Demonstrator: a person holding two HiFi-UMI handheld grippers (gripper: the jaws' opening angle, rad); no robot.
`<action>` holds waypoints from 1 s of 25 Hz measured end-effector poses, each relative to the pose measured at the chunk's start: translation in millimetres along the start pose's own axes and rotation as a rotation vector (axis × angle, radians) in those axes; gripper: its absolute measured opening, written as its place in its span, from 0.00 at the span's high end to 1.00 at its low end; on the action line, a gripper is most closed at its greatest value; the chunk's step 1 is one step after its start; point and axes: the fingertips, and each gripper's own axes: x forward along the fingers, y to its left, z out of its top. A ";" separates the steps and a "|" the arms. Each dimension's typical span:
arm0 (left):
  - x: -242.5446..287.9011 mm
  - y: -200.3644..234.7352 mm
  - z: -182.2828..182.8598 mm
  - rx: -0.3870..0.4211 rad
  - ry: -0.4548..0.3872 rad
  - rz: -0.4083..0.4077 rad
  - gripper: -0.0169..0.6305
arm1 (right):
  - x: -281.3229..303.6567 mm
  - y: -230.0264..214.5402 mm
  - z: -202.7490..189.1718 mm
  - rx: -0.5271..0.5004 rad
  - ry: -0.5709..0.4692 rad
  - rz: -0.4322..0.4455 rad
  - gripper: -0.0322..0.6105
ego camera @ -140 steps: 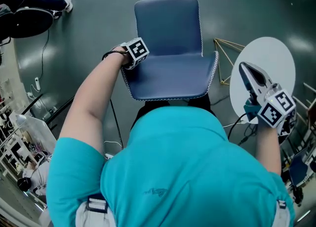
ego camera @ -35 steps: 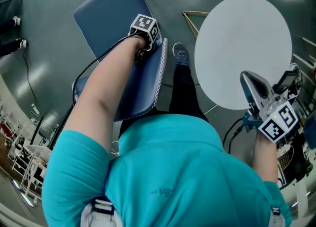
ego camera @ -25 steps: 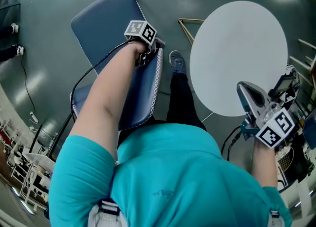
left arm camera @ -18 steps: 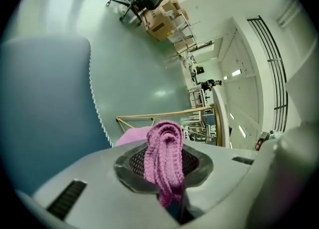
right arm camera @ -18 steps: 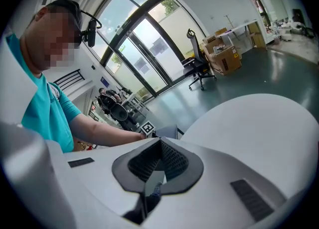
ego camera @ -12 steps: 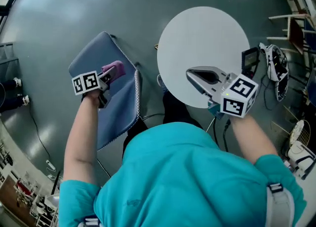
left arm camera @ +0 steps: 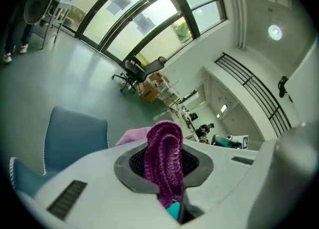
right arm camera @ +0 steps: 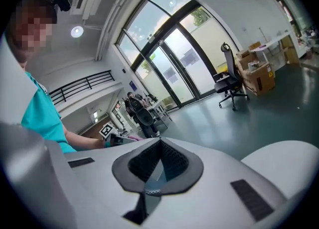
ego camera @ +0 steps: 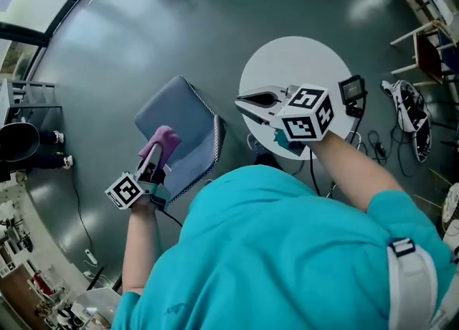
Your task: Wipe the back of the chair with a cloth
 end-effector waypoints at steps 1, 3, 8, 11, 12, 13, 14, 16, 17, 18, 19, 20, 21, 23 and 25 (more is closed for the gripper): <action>-19.7 -3.1 -0.5 0.005 -0.018 0.007 0.88 | 3.6 14.7 5.8 -0.021 -0.006 0.002 0.96; -55.7 -12.6 -2.3 -0.008 -0.058 -0.047 0.88 | 13.4 46.1 16.3 -0.061 -0.024 0.001 0.96; -145.3 -36.8 -3.0 0.124 -0.152 -0.208 0.88 | 30.0 123.9 9.7 -0.068 -0.061 -0.008 0.96; -212.7 -29.7 9.5 0.187 -0.251 -0.213 0.88 | 51.2 170.8 1.9 -0.070 -0.069 0.009 0.96; -239.4 -23.8 14.4 0.196 -0.285 -0.211 0.88 | 61.0 189.4 -0.2 -0.073 -0.071 0.011 0.96; -267.4 -17.5 18.2 0.198 -0.315 -0.212 0.88 | 70.5 209.5 -3.1 -0.073 -0.074 0.012 0.96; -295.2 -12.0 20.6 0.196 -0.340 -0.218 0.88 | 78.3 229.7 -6.4 -0.070 -0.076 0.011 0.96; -342.2 -6.3 20.6 0.193 -0.382 -0.232 0.88 | 85.9 262.7 -11.1 -0.057 -0.086 0.012 0.96; -359.8 -5.7 19.3 0.196 -0.401 -0.237 0.88 | 86.2 274.3 -11.7 -0.051 -0.094 0.012 0.96; -373.7 -6.1 18.2 0.203 -0.418 -0.239 0.88 | 85.0 283.4 -11.4 -0.049 -0.104 0.014 0.96; -385.1 -7.0 17.9 0.212 -0.434 -0.238 0.88 | 83.4 291.0 -9.8 -0.049 -0.115 0.019 0.96; -394.9 -8.8 18.5 0.222 -0.452 -0.236 0.88 | 81.6 297.5 -6.6 -0.051 -0.128 0.027 0.96; -403.4 -12.1 19.3 0.231 -0.472 -0.231 0.88 | 79.2 302.7 -1.8 -0.056 -0.140 0.037 0.96; -416.9 -25.9 18.2 0.245 -0.518 -0.222 0.88 | 68.7 307.9 11.0 -0.074 -0.161 0.058 0.96; -424.5 -50.8 13.5 0.265 -0.563 -0.211 0.88 | 48.6 308.1 25.2 -0.100 -0.185 0.089 0.96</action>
